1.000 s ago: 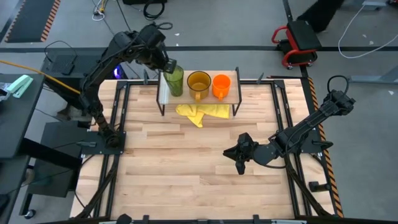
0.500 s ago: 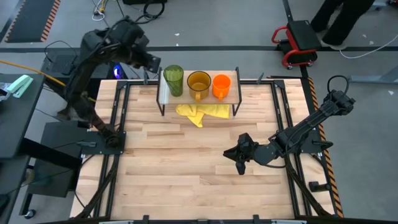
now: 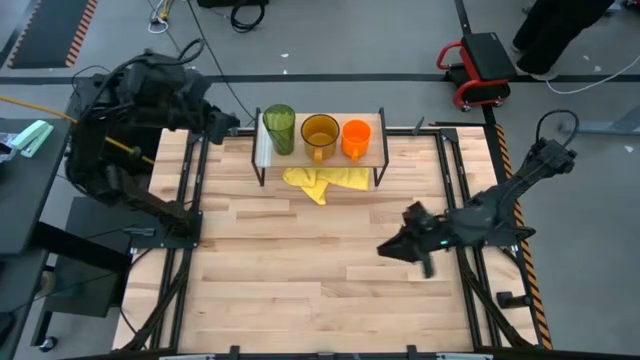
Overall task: Stack small to large cups/mugs on shelf
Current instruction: Return to Home Position
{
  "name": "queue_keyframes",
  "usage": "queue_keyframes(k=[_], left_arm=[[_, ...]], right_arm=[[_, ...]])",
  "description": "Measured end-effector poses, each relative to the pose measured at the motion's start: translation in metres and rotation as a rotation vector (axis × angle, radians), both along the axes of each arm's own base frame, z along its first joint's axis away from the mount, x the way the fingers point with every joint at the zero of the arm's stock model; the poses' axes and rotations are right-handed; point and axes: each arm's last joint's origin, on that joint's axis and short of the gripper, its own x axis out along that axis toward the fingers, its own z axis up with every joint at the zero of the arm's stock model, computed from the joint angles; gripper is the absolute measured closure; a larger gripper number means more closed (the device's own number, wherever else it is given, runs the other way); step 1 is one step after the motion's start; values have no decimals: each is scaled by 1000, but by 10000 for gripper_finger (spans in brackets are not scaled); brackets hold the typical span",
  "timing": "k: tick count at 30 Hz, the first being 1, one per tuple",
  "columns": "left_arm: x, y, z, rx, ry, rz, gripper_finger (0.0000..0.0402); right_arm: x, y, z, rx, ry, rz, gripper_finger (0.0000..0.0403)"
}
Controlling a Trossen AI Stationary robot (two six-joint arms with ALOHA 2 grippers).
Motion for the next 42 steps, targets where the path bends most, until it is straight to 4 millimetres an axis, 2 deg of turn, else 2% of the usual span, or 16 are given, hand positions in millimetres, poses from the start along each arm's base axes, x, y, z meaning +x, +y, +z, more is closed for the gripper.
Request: queue_keyframes(k=[4,8,11,15,18,21,24,30,33,35,42], left_arm=[[-2,-12,1,-70,-36,-1,318],[-4,-18,2,-90,-49,-23,315],[-2,-23,2,-15,-15,-114,317],[10,-33,-3,23,-2,-154,323],[23,-46,-13,73,31,-178,323],[35,-63,-25,122,14,-228,319],[43,-76,-37,148,-61,-277,315],[36,-90,-68,184,-238,-357,311],[30,-88,-89,195,-324,-350,312],[23,-84,-101,199,-382,-332,315],[-8,-73,-124,248,-551,-317,317]], right_arm=[[-21,-2,34,81,-98,99,342],[-44,-9,58,38,-155,182,342],[-57,-8,65,44,-172,231,341],[-67,2,64,-74,-219,264,341],[-75,7,71,-88,-294,239,341],[-84,18,76,-100,-429,296,341],[-91,28,68,-102,-587,328,341],[-97,30,9,-8,-819,349,342],[-96,19,-8,4,-994,363,342],[-91,12,-17,-16,-1038,390,342],[-77,-28,-20,-30,-1109,467,342]])
